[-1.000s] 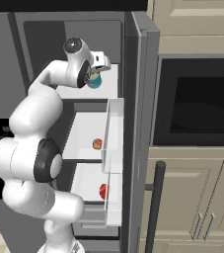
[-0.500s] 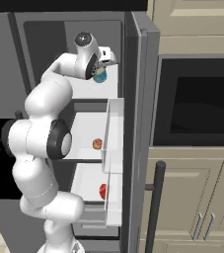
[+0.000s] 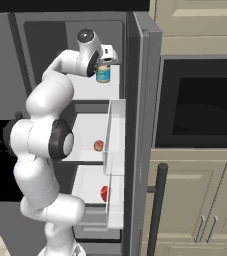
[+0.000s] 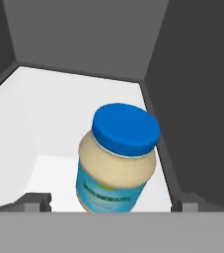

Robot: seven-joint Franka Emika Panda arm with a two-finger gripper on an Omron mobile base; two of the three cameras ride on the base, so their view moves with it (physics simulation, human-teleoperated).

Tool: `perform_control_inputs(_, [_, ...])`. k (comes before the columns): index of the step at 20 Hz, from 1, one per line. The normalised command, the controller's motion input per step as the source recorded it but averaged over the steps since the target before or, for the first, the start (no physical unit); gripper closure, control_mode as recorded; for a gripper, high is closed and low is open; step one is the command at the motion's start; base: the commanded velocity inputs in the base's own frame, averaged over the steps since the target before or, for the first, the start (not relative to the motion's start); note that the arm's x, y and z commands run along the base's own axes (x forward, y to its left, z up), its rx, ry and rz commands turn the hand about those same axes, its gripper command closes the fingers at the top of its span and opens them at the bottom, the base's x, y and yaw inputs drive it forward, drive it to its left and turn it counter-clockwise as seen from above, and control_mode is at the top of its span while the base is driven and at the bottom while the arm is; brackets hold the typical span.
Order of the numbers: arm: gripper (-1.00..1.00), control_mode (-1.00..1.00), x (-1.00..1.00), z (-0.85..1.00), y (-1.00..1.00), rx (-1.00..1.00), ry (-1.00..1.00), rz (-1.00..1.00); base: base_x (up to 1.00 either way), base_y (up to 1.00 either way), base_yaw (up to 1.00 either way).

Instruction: Place the mayonnaise and condiment bottle from the counter to the top shelf of the fridge. If the existing items in the fridge are on the top shelf, move them to other shelves.

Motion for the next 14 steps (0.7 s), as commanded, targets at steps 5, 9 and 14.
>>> perform_control_inputs(5, [-1.00, -1.00, -0.10, 0.00, 0.00, 0.14, -0.07, 0.00, 0.00, 0.00, 0.00])
perform_control_inputs(9, [-1.00, -1.00, -0.83, 0.05, 0.00, 0.21, -0.21, 0.00, 0.00, 0.00, 0.00])
perform_control_inputs(14, [-1.00, -1.00, -1.00, 0.31, 0.00, 0.16, -0.30, -0.05, 0.00, 0.00, 0.00])
